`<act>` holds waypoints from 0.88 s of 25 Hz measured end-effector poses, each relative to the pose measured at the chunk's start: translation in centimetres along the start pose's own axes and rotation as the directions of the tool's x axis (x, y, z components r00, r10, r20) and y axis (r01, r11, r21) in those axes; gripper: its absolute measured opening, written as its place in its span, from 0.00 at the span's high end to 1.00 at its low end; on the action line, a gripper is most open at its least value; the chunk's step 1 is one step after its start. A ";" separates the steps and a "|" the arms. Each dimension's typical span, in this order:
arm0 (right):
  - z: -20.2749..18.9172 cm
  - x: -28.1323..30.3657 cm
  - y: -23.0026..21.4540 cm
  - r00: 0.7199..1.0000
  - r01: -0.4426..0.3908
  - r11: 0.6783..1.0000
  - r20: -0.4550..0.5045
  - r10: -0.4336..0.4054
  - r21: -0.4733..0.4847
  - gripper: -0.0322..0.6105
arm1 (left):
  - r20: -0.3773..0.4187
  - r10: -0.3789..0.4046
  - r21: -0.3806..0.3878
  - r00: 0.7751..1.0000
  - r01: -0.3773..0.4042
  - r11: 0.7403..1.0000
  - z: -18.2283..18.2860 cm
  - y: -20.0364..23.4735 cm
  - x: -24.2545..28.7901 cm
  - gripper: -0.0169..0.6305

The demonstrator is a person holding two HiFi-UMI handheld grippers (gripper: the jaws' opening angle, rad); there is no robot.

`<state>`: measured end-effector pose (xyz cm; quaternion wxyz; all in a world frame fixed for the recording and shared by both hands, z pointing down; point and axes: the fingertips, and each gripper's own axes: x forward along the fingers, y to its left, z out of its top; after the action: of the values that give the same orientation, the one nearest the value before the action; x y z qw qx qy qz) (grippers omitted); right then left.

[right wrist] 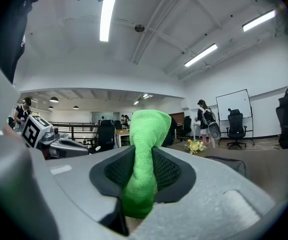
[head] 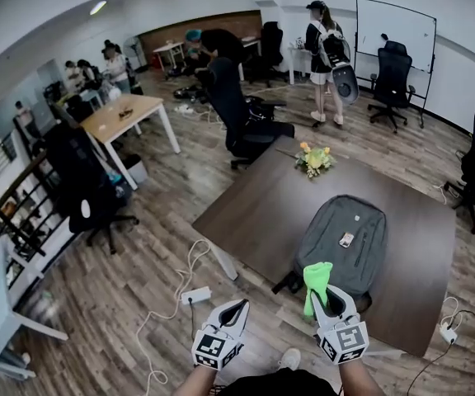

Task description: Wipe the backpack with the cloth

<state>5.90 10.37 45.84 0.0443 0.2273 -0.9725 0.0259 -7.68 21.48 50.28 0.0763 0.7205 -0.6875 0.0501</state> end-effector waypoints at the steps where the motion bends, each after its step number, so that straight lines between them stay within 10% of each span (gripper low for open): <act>1: -0.2 0.1 -1.3 1.000 0.012 1.000 -0.006 -0.012 0.006 0.79 | -0.008 -0.007 -0.005 1.000 0.007 1.000 0.1 -0.1 1.3 0.94; 22: -1.1 3.6 -14.1 0.987 0.151 0.988 -0.053 -0.149 0.021 0.79 | -0.013 -0.165 0.006 0.986 0.165 0.986 2.3 0.1 18.4 0.94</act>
<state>9.04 -3.77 47.70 0.0683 0.2997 -0.9507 0.0406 -6.99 2.93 51.26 0.0822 0.7749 -0.6247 0.0506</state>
